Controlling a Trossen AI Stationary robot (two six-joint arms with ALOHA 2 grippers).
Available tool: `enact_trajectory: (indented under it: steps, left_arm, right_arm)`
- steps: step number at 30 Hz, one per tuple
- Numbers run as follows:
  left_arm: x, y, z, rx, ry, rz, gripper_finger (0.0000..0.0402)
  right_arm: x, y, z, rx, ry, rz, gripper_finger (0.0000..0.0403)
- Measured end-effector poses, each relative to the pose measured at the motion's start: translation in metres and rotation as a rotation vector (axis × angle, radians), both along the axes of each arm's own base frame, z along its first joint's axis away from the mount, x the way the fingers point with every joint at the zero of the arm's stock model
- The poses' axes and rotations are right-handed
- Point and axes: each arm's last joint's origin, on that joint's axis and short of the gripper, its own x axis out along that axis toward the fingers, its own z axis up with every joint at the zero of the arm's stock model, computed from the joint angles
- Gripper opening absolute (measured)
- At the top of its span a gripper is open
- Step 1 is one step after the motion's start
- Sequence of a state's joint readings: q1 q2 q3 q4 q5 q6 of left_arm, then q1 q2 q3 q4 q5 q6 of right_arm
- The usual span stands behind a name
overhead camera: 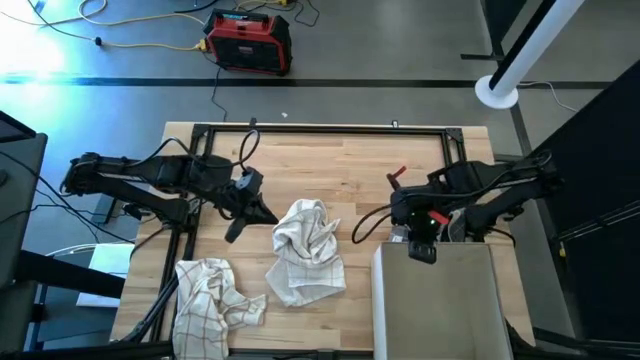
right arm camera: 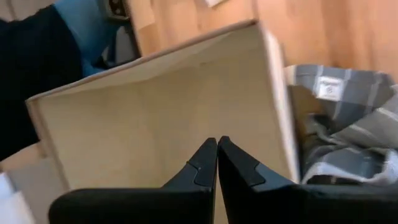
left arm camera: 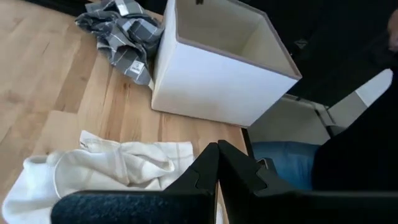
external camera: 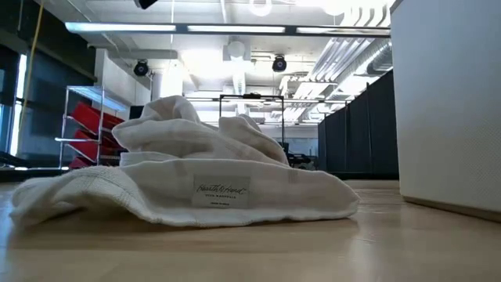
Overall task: Fold towel
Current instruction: Move the laundry organizer to the top of the table
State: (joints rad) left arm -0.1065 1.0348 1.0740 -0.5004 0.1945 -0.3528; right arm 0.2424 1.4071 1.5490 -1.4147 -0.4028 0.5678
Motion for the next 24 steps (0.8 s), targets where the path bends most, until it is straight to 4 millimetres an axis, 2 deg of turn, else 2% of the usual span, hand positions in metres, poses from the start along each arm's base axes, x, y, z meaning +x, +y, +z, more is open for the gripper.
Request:
enact_trajectory:
  steps: [11, 16, 18, 24]
  left_arm:
    - [-0.001, -0.002, -0.001, -0.013, 0.016, -0.01, 0.0]
    - [-0.001, -0.001, -0.002, -0.005, 0.024, -0.008, 0.0]
    - [-0.002, -0.001, -0.003, 0.007, 0.039, -0.013, 0.0]
    - [-0.007, 0.002, -0.012, 0.038, 0.141, 0.011, 0.0]
  right_arm:
    - [-0.001, 0.006, 0.0, 0.078, 0.036, 0.01, 0.0]
    - [-0.006, -0.002, -0.005, -0.01, 0.151, -0.084, 0.0005]
    - [-0.012, -0.004, -0.006, -0.062, 0.209, -0.094, 0.0017]
    - [-0.026, 0.002, 0.003, -0.094, 0.149, -0.083, 0.0094]
